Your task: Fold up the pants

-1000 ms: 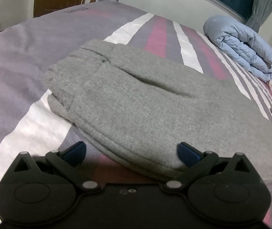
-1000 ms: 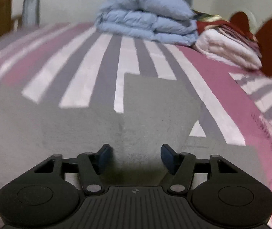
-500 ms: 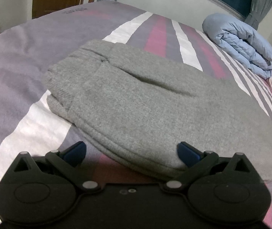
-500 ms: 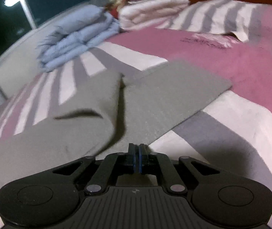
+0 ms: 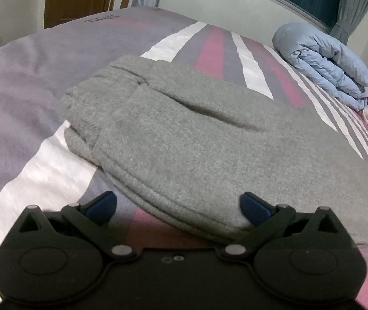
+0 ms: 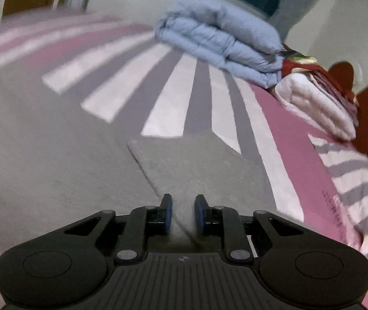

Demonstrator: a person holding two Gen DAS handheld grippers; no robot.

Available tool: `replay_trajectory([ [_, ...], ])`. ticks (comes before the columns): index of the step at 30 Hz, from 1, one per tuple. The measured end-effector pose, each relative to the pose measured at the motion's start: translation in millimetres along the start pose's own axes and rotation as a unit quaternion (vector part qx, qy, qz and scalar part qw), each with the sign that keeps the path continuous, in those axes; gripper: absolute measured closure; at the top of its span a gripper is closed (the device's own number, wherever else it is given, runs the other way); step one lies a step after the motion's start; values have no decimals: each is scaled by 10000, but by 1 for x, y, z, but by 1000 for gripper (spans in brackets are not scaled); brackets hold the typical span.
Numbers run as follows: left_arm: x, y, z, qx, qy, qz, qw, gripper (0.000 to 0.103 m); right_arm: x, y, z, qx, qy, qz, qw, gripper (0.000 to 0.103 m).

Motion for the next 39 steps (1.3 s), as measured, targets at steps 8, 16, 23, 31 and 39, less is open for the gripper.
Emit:
replay_trajectory([
  [8,0,1,4,90,-8,13,10000,5,-8,-4,3,345,531,159,9979,71],
  [16,1,3,4,84,18,21,10000,6,1,-29,-6,79,148,54,9998,58],
  [23,1,3,4,75,12,47,10000,6,71,31,-21,966,-1769,-496,9782,100],
  [31,-1,5,5,83,3,107,9999,6,195,62,69,942,-4260,-747,8967,100],
  [39,-3,4,-2,-255,-140,258,9992,6,221,25,146,314,-5262,-1054,8432,100],
])
Point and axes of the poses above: each gripper's, at about its wrist camera, not at the fingertips, and y roughly against the way its jaws point, x to its right, z to its underside, the point moved 7 cm from there along -y, roughly the way its jaws point, and after that the axes turned 8 degrees about -x, right-handed, at the moved point
